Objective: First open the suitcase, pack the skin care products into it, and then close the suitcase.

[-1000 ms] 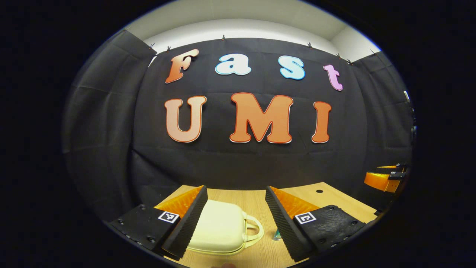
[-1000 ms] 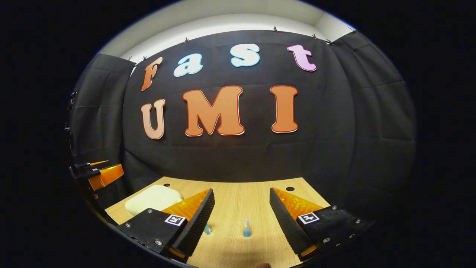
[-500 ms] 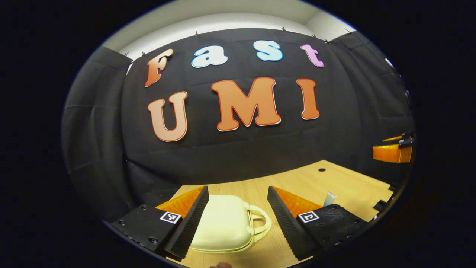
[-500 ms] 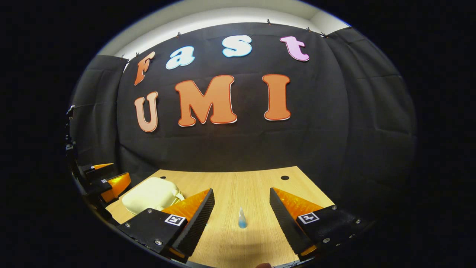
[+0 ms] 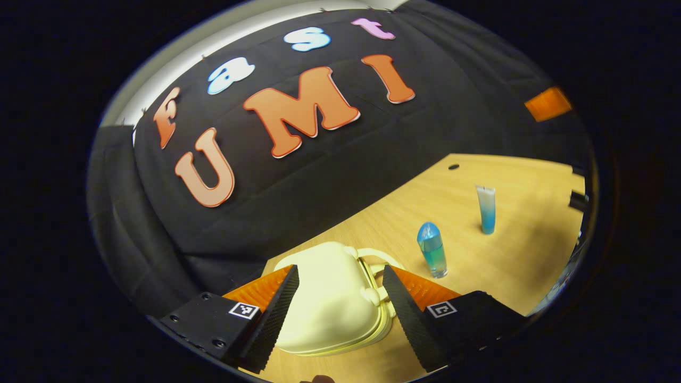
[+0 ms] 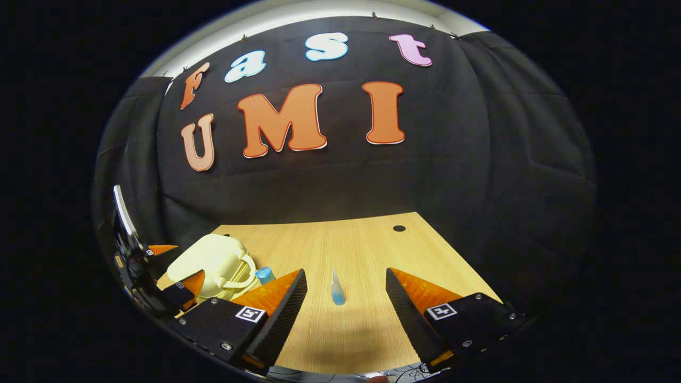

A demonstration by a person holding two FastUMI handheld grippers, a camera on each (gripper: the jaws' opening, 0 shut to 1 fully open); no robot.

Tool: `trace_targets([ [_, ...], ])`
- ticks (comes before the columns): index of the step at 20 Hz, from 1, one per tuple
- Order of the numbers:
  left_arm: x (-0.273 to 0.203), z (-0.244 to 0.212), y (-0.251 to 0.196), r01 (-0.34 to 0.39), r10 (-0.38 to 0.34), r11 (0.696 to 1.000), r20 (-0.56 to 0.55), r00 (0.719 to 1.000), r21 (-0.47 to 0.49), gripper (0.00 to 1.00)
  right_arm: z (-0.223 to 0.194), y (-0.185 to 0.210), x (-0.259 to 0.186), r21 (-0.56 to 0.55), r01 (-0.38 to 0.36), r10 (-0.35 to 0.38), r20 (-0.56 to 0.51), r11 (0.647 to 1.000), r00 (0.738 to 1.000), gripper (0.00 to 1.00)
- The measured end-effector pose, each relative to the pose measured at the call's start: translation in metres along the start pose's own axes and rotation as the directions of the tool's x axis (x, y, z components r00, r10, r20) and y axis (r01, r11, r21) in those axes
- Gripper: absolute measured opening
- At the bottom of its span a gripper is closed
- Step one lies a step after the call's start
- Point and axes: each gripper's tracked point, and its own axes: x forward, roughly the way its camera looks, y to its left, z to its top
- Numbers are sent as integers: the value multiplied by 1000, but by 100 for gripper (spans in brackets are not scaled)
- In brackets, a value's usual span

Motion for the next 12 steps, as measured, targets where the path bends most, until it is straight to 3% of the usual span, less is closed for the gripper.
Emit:
trace_targets([
  [3, 11, -22, -30, 59, -54, 989, -40, 998, 139, 98, -12, -11, 1, 19, 23, -23, -28, 1000, 999, 94],
  [7, 36, -40, -53, 114, -89, 945, -94, 992, 308, 98, -28, -31, 3, 54, 62, -58, -71, 997, 996, 94],
  [12, 58, -53, -64, 135, -79, 907, -153, 985, 400, 98, -48, -50, 6, 92, 115, -103, -125, 989, 987, 94],
])
